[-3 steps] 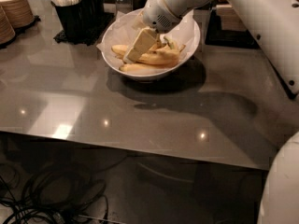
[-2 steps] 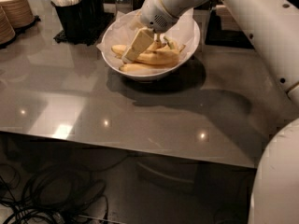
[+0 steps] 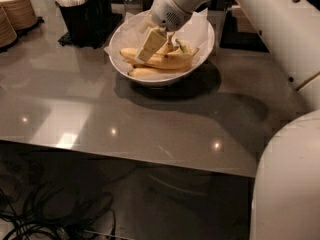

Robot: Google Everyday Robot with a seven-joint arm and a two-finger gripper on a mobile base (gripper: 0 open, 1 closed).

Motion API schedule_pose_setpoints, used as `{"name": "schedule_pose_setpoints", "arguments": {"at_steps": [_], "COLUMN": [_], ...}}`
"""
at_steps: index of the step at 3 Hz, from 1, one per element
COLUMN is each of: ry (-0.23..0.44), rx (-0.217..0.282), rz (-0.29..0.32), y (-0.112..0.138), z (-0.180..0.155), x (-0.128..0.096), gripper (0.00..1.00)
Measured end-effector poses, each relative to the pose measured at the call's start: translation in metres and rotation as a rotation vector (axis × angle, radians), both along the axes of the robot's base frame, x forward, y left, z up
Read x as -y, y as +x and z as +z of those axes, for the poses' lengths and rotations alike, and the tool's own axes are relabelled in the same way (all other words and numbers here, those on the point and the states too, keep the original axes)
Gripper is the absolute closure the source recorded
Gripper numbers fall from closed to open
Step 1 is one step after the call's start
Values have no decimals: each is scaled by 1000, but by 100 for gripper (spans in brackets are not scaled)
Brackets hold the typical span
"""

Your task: Pick banana from white bowl

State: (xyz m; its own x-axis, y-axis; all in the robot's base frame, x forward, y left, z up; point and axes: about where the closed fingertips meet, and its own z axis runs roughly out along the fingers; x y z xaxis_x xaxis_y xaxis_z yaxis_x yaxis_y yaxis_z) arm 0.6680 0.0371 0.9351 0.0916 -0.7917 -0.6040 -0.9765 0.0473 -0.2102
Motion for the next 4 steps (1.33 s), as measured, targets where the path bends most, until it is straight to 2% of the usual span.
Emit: {"name": "schedule_pose_setpoints", "arguments": {"at_steps": [2, 4], "ry": [-63, -98], "rx": [-3, -34], "rz": [21, 19], "y": [6, 6], "z": [-17, -41], "x": [7, 18], "gripper": [29, 31]}}
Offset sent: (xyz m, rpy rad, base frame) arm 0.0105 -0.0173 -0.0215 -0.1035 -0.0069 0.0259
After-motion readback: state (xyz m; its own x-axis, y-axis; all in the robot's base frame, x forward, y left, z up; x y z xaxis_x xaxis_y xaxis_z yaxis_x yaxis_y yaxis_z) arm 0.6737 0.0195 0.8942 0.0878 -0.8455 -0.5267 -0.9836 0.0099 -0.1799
